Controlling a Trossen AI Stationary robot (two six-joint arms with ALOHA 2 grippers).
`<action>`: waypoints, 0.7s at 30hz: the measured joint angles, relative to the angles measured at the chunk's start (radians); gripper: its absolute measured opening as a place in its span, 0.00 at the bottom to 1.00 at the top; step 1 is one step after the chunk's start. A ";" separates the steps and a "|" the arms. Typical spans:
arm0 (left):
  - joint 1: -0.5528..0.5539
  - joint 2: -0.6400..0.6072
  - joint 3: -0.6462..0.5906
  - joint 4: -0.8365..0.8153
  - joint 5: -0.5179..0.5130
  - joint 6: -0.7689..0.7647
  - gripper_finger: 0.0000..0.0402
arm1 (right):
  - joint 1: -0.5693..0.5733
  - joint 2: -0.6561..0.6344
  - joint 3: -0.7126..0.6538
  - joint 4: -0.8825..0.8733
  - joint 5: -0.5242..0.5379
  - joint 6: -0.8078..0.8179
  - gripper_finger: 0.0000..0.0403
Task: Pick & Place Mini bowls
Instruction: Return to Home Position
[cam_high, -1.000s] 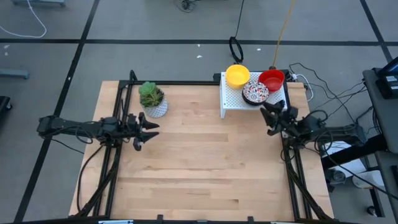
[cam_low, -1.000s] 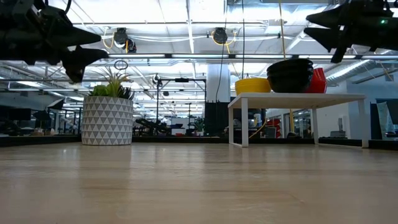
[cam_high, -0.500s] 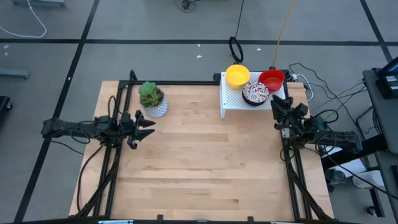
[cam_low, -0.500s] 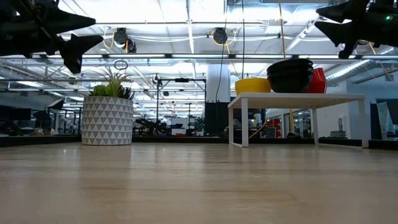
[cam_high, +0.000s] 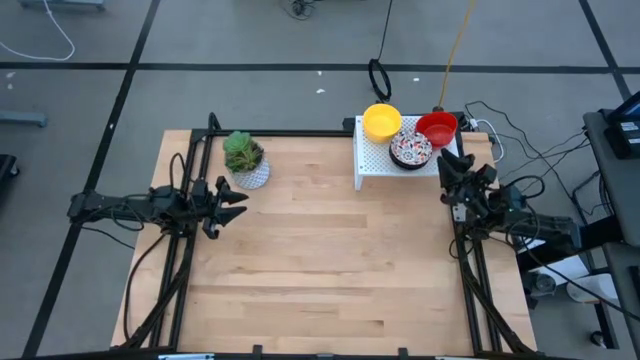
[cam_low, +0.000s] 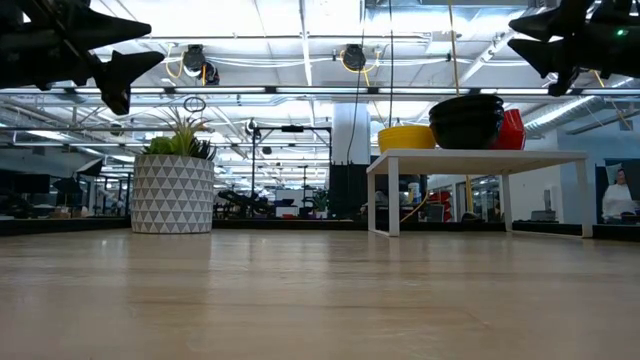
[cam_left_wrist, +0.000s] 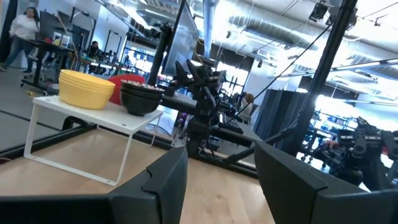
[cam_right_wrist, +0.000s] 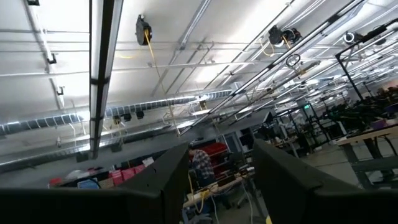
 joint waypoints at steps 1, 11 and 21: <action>0.000 0.000 0.000 0.000 0.000 0.000 0.47 | -0.006 0.000 0.000 0.001 0.000 0.000 0.41; 0.000 0.000 0.000 0.000 0.000 0.000 0.47 | -0.103 0.000 0.000 0.002 0.000 0.000 0.41; 0.000 0.000 0.000 0.000 0.000 0.000 0.47 | -0.172 0.000 0.000 0.002 0.000 0.000 0.41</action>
